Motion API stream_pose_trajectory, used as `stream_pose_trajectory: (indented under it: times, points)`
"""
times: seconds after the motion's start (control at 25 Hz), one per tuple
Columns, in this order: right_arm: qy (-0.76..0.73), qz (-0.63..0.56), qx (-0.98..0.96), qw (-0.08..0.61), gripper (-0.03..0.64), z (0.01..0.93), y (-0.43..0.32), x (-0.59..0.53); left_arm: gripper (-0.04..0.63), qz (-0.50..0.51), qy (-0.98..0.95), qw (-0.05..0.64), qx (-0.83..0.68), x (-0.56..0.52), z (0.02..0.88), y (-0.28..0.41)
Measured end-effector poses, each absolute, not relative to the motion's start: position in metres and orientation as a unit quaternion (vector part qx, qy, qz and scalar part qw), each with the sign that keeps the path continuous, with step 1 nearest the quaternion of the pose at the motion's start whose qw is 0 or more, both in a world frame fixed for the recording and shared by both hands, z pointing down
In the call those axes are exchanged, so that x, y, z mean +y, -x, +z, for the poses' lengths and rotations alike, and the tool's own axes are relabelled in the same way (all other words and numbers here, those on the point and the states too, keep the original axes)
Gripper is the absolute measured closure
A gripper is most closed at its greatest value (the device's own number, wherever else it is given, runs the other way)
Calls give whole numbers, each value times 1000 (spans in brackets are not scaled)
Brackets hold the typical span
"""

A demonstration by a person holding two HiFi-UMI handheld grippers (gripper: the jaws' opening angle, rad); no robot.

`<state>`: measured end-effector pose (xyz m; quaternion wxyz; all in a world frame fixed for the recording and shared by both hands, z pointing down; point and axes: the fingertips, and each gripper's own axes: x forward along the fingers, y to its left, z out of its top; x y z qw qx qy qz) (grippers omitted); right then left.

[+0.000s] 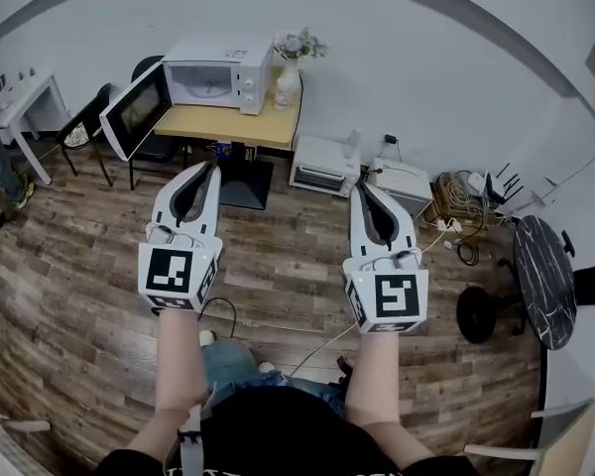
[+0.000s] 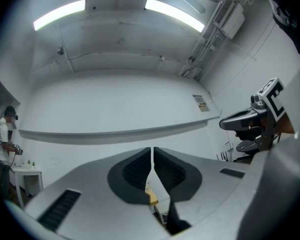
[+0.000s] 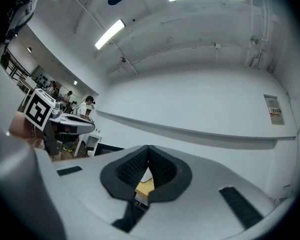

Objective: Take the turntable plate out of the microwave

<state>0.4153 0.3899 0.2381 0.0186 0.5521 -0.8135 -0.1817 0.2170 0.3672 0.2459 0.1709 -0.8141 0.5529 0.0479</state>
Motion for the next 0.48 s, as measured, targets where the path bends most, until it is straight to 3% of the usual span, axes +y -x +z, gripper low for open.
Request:
stream_pose_trajectory:
  times: [0.2, 0.24, 0.28, 0.32, 0.36, 0.4, 0.48]
  points:
    - [-536, -148, -831, -4, 598, 245, -412, 386, 579, 54, 812, 136, 564, 364, 255, -206]
    - [-528, -134, -838, -10, 593, 246, -410, 383, 554, 58, 813, 121, 567, 362, 258, -203]
    - [-521, -120, -845, -17, 505, 248, -407, 379, 467, 59, 814, 108, 568, 359, 261, -199]
    - [-516, -108, -850, -23, 376, 249, -404, 375, 381, 58, 814, 100, 570, 356, 263, -195]
    - [-514, -99, -851, -29, 319, 250, -400, 370, 307, 58, 812, 96, 572, 353, 265, -191]
    - [-516, -93, -851, -32, 290, 251, -395, 366, 244, 57, 810, 95, 576, 350, 265, -186]
    - [-518, -92, -850, -27, 268, 253, -384, 356, 181, 54, 806, 92, 582, 342, 265, -175]
